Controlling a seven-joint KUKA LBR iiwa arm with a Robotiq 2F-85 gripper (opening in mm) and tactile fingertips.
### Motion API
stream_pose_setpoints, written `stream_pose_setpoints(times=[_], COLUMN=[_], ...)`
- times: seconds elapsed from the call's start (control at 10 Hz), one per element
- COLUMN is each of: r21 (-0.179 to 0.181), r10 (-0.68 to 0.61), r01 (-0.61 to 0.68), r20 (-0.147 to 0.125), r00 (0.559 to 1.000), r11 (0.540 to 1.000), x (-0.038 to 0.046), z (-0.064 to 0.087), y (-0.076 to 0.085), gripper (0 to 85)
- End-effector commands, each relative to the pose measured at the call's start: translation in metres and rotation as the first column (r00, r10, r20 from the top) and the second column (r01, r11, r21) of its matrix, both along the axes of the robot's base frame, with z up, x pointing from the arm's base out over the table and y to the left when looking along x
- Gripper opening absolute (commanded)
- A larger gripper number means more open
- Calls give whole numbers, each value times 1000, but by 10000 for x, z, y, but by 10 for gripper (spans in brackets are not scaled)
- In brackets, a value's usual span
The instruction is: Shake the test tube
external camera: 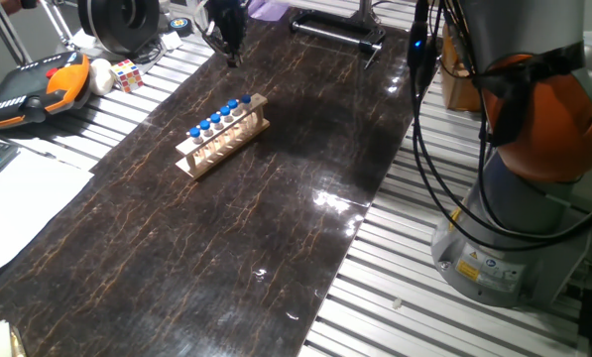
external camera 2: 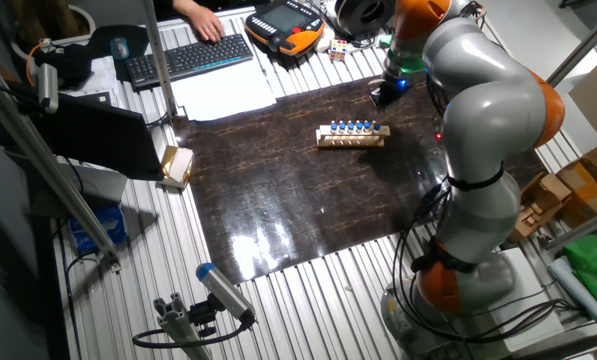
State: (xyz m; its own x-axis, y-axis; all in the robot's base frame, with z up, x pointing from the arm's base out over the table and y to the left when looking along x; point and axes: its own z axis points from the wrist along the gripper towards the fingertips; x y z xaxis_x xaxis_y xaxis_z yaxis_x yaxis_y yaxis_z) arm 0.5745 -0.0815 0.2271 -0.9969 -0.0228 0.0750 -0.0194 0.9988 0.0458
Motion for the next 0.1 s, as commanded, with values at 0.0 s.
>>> stream_pose_setpoints(times=[0.0], r21=[1], r10=[-2], r01=[2], r20=[0], r00=[1000], r11=[1000], x=[-2], z=[3], y=[-3], gripper=[7])
